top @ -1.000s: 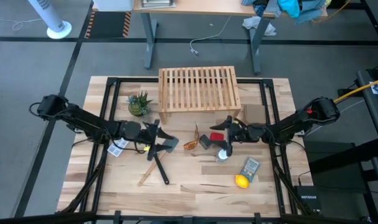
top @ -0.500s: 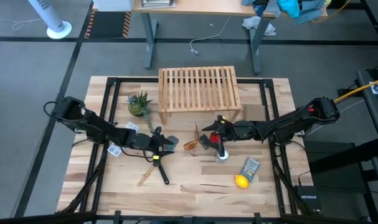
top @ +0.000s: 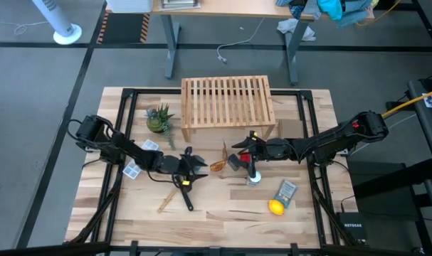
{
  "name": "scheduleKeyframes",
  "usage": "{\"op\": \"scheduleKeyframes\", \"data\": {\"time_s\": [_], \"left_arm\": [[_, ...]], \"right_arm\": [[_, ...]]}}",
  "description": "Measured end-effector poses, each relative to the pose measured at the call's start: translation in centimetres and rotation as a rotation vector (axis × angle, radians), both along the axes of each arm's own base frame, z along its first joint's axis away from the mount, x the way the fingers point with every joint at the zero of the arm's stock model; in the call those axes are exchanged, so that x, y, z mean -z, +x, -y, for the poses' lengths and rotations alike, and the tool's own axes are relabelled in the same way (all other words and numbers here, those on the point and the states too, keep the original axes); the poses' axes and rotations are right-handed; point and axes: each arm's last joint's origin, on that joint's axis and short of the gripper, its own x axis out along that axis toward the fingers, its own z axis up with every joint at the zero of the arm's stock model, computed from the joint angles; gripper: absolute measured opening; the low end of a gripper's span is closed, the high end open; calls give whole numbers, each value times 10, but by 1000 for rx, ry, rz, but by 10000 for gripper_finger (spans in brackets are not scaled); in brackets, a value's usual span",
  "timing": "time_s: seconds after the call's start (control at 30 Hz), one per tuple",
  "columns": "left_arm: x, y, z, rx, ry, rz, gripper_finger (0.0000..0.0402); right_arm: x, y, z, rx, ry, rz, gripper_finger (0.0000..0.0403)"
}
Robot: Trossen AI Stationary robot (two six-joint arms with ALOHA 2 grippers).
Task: Shelf spices
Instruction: Put the orange seasoning pack on the shelf
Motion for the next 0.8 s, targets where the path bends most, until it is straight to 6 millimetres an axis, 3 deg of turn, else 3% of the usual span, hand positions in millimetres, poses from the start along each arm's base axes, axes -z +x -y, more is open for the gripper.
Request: {"op": "scheduleKeyframes", "data": {"time_s": [0.3, 0.8], "left_arm": [[0, 9, -15, -131, 101, -10, 190], [0, 11, -32, -198, 106, -11, 190]], "right_arm": [[3, -1, -3, -87, 67, -30, 312], [4, -1, -4, -122, 78, -43, 312]]}}
